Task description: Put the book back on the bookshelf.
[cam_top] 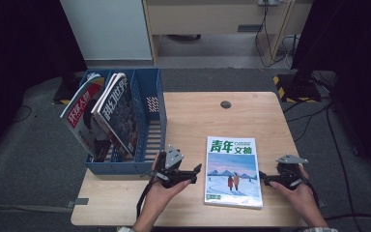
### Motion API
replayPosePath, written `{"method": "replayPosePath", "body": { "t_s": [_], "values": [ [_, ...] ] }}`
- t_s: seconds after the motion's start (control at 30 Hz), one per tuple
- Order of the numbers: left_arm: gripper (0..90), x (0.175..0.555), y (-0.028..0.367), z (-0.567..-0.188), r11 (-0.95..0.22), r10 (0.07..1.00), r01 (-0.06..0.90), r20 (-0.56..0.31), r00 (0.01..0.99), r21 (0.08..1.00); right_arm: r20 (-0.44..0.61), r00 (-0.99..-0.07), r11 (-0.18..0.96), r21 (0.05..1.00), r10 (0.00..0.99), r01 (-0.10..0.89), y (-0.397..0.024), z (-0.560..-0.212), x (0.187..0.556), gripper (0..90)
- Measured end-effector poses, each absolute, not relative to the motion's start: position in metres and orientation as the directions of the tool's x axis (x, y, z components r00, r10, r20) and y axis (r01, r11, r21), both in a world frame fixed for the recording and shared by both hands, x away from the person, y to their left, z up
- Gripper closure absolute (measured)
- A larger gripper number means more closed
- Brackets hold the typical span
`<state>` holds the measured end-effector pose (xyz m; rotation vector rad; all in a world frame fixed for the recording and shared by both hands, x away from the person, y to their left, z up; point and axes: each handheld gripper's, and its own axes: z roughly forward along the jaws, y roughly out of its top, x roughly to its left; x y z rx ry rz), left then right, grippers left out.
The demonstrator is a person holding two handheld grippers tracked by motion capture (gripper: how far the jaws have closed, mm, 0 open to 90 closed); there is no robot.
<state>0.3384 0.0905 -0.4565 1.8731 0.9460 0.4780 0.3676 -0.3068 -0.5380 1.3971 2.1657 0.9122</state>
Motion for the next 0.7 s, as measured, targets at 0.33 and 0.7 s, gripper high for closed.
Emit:
{"method": "replayPosePath", "body": {
  "t_s": [0.33, 0.7],
  "values": [
    [8.0, 0.341, 0.066, -0.47, -0.29, 0.757, 0.425, -0.065, 0.65, 0.857, -0.009, -0.421, 0.305, 0.702, 0.907, 0.643, -0.307, -0.528, 0.368, 12.0],
    [8.6, 0.351, 0.049, -0.486, -0.306, 0.75, 0.452, -0.08, 0.657, 0.838, -0.057, -0.428, 0.322, 0.749, 0.902, 0.579, -0.303, -0.507, 0.363, 25.7]
  ]
}}
